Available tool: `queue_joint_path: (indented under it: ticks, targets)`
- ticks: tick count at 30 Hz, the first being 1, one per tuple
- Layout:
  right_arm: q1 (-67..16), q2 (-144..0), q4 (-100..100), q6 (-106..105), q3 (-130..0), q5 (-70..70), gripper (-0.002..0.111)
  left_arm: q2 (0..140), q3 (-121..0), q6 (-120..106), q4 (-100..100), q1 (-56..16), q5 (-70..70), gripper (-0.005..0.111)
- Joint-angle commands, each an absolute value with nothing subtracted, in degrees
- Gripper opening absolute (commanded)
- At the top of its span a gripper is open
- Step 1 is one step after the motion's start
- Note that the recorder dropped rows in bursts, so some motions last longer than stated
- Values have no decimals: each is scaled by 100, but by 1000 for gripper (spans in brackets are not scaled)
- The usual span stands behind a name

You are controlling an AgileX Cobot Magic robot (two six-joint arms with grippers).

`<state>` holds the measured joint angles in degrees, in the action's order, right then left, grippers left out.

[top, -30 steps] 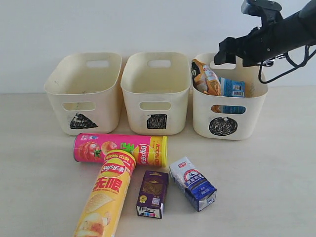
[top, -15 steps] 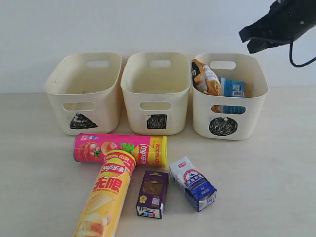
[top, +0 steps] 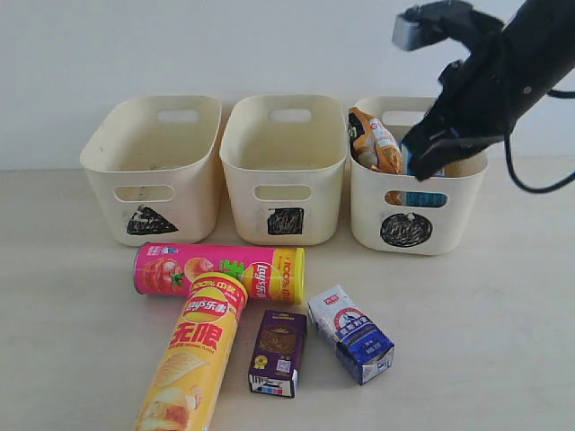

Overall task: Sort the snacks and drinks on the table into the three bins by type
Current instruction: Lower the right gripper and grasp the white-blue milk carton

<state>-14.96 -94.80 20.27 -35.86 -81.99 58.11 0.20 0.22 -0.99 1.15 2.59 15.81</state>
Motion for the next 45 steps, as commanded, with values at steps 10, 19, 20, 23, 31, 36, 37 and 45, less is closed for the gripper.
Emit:
queue_joint_path:
  ticks: [10, 19, 20, 23, 31, 36, 37, 45]
  targets:
    - [-2940, -9392, 1464, -3404, -6899, 5029, 0, 0, 0, -50, 92, 219, 1547, 4]
    - [-3443, -9753, 1302, -3325, -6862, 4857, 8, 0, 0, -50, 92, 219, 1547, 4]
    - [-3443, -9808, 1141, -3214, -6862, 4857, 16, 0, 0, -50, 92, 219, 1547, 4]
    - [-3431, -10019, 646, -2516, -6862, 4740, 49, 0, 0, -50, 92, 219, 1547, 4]
    - [-3438, -10511, 342, -2142, -6862, 4163, 87, 0, 0, -50, 92, 219, 1547, 4]
    - [-3438, -10807, 91, -2001, -6862, 4062, 87, 0, 0, -50, 92, 219, 1547, 4]
    - [-3438, -10853, 91, -2001, -6862, 3976, 87, 0, 0, -50, 92, 219, 1547, 4]
    - [-3438, -11181, 91, -1936, -6862, 3471, 82, 0, 0, -50, 92, 219, 1547, 4]
